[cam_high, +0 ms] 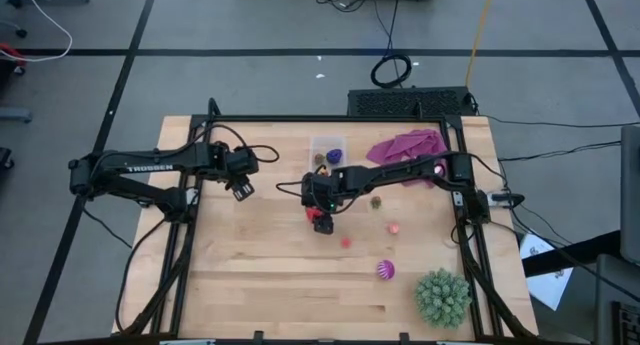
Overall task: Pick and placing Produce into tupperware
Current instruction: Put the red dragon fruit into the transparent bin
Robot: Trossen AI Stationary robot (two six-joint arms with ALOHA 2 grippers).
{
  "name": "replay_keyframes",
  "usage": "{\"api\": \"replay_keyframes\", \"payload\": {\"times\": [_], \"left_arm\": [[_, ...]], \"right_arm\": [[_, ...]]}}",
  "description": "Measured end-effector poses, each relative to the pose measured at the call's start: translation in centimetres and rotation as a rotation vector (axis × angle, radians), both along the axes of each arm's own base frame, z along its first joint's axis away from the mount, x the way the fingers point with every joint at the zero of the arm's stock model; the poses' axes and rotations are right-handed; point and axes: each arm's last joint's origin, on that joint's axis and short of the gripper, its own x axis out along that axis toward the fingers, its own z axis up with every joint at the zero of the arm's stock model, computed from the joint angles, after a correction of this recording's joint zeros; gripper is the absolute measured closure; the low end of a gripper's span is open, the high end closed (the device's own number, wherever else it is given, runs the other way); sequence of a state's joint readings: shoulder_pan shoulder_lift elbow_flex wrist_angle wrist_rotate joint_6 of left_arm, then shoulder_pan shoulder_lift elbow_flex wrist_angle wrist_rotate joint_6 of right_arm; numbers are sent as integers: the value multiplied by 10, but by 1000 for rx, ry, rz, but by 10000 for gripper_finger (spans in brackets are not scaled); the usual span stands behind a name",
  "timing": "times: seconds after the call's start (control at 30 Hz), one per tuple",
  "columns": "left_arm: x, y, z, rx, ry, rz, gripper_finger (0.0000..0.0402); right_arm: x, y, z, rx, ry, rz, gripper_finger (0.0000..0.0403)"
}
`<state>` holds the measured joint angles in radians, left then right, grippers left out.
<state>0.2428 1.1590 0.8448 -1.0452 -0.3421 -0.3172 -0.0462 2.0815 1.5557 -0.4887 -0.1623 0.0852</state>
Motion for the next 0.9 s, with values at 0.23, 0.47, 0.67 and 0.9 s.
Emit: {"api": "replay_keyframes", "payload": {"times": [0.23, 0.47, 0.67, 0.9], "left_arm": [[0, 0, 0, 0, -1, 0, 176], [0, 0, 0, 0, -2, -2, 176], [0, 0, 0, 0, -3, 0, 176], [0, 0, 0, -1, -4, 3, 176]], "right_arm": [[2, 0, -19, 6, 46, -7, 128], [2, 0, -20, 5, 53, -5, 128], [2, 0, -20, 5, 53, -6, 128], [2, 0, -20, 6, 52, -8, 129]]}}
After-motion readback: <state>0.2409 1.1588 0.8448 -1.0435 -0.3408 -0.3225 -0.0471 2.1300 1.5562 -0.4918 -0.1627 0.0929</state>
